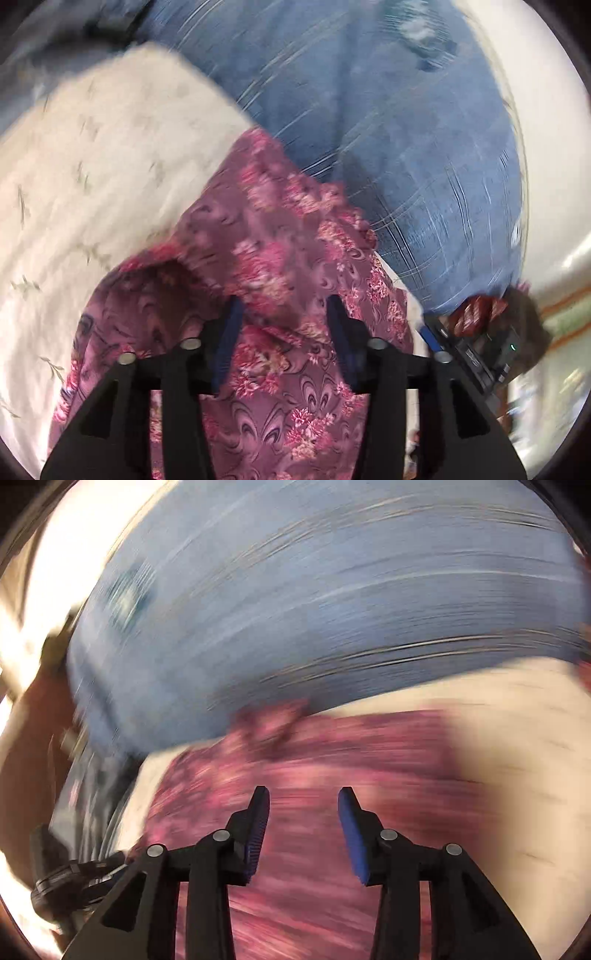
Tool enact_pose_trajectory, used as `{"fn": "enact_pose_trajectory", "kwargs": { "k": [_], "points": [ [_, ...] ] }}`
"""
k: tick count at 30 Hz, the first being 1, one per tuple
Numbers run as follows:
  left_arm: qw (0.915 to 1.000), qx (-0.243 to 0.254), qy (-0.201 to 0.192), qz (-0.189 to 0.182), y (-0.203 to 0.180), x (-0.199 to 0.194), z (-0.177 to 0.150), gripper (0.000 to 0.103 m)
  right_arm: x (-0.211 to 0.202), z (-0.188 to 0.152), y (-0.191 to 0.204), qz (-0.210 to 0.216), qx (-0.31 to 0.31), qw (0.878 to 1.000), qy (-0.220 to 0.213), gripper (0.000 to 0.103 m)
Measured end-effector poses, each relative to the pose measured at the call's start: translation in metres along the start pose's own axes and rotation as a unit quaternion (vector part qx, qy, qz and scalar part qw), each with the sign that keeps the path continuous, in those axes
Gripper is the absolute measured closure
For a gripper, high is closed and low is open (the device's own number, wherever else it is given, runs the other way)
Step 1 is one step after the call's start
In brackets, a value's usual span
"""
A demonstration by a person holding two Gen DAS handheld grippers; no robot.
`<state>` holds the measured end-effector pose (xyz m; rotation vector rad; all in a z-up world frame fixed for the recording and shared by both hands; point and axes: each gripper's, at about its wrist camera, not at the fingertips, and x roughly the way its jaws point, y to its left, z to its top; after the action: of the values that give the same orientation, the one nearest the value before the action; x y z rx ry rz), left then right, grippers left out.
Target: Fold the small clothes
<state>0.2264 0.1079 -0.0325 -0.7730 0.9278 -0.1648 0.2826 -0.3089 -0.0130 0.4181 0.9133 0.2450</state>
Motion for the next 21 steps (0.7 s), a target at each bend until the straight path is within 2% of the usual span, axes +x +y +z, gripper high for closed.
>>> {"fn": "enact_pose_trajectory", "kwargs": {
  "k": [2, 4, 5, 6, 7, 8, 9, 12, 13, 14, 16, 19, 21],
  "points": [
    [0.9981, 0.038, -0.014, 0.045, -0.009, 0.007, 0.001, 0.051, -0.023, -0.010, -0.038, 0.037, 0.044, 0.998, -0.009, 0.062],
    [0.9966, 0.029, 0.030, 0.072, 0.002, 0.032, 0.004, 0.051, -0.021, -0.024, -0.051, 0.058, 0.058, 0.997, 0.004, 0.065],
    [0.9958, 0.015, 0.052, 0.074, 0.009, 0.043, 0.005, 0.055, -0.010, -0.033, -0.053, 0.034, 0.052, 0.998, 0.029, 0.065],
    [0.9959, 0.012, 0.049, 0.075, 0.011, 0.045, 0.007, 0.057, 0.004, -0.040, -0.055, 0.008, 0.042, 0.998, 0.053, 0.072],
    [0.9952, 0.025, 0.049, 0.082, 0.007, 0.041, 0.008, 0.057, 0.008, -0.043, -0.053, 0.006, 0.036, 0.998, 0.053, 0.082],
    [0.9929, 0.035, 0.067, 0.092, 0.005, 0.039, 0.010, 0.057, 0.001, -0.044, -0.053, 0.003, 0.035, 0.999, 0.033, 0.082],
    [0.9920, 0.030, 0.085, 0.088, 0.006, 0.032, 0.011, 0.057, -0.003, -0.044, -0.051, 0.008, 0.045, 0.998, 0.034, 0.078],
    [0.9913, 0.029, 0.106, 0.073, 0.015, -0.001, 0.011, 0.056, -0.031, -0.050, -0.053, 0.028, 0.070, 0.997, 0.024, 0.071],
    [0.9906, 0.035, 0.108, 0.076, 0.020, -0.017, 0.009, 0.049, -0.044, -0.055, -0.055, 0.025, 0.070, 0.997, 0.025, 0.064],
    [0.9892, 0.044, 0.113, 0.082, 0.028, -0.034, 0.004, 0.039, -0.057, -0.067, -0.057, 0.018, 0.066, 0.997, 0.030, 0.061],
    [0.9852, 0.054, 0.125, 0.105, 0.043, -0.061, -0.010, 0.032, -0.088, -0.092, -0.070, 0.000, 0.052, 0.998, 0.035, 0.059],
    [0.9766, 0.053, 0.160, 0.134, 0.071, -0.086, -0.040, 0.030, -0.113, -0.128, -0.081, -0.036, 0.038, 0.998, 0.038, 0.059],
    [0.9724, 0.038, 0.183, 0.140, 0.084, -0.094, -0.057, 0.031, -0.137, -0.151, -0.093, -0.059, 0.037, 0.997, 0.043, 0.058]
  ]
}}
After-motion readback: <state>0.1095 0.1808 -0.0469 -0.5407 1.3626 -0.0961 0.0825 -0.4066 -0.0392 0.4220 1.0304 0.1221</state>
